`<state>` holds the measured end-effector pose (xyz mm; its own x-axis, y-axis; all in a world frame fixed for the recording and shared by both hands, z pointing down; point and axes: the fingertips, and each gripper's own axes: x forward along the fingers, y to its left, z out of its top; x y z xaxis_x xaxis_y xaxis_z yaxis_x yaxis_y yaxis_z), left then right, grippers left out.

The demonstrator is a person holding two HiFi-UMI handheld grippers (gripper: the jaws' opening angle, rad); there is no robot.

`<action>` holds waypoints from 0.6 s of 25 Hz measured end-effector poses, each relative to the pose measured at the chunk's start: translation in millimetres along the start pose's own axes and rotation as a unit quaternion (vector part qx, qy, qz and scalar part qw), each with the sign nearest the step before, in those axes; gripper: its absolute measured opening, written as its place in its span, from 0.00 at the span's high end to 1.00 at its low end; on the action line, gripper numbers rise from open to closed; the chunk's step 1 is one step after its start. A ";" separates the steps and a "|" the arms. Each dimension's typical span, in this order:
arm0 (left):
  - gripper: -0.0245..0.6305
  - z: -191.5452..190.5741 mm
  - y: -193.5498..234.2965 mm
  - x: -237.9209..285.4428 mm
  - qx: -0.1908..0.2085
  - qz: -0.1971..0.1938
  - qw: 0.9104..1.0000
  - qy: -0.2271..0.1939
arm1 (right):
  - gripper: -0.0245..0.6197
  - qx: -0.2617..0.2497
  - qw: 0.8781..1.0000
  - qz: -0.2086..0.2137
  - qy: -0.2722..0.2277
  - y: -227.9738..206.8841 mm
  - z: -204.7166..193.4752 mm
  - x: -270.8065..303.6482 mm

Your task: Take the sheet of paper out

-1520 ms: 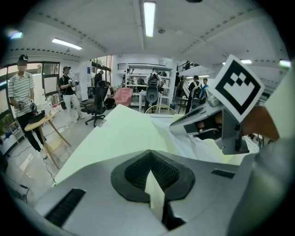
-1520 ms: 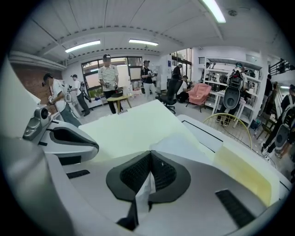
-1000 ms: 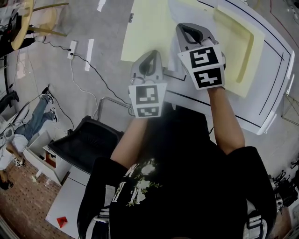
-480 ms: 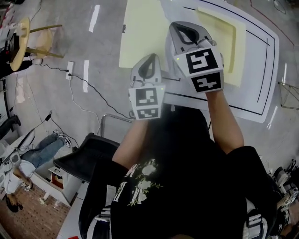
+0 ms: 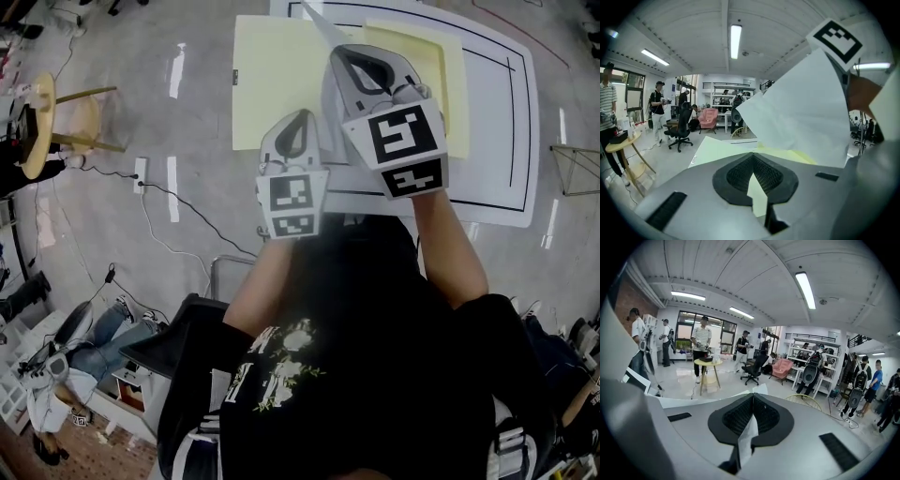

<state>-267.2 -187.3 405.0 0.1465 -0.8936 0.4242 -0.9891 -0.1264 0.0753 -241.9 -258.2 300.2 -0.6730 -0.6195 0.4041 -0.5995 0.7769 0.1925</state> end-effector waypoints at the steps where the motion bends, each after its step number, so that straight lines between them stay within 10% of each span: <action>1: 0.97 3.2 -2.8 2.1 0.002 -0.002 1.000 -0.002 | 0.96 0.000 1.000 -0.002 -0.002 -3.4 2.0 -2.6; 15: 0.97 28.6 -68.9 27.7 0.022 -0.017 0.999 -0.018 | 0.96 -0.013 0.999 -0.026 -0.036 -67.2 6.8 -56.8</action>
<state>-195.4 -215.7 385.7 0.1804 -0.9036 0.3884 -0.9833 -0.1750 0.0496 -166.3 -276.0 258.3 -0.6711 -0.6648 0.3283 -0.6238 0.7455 0.2345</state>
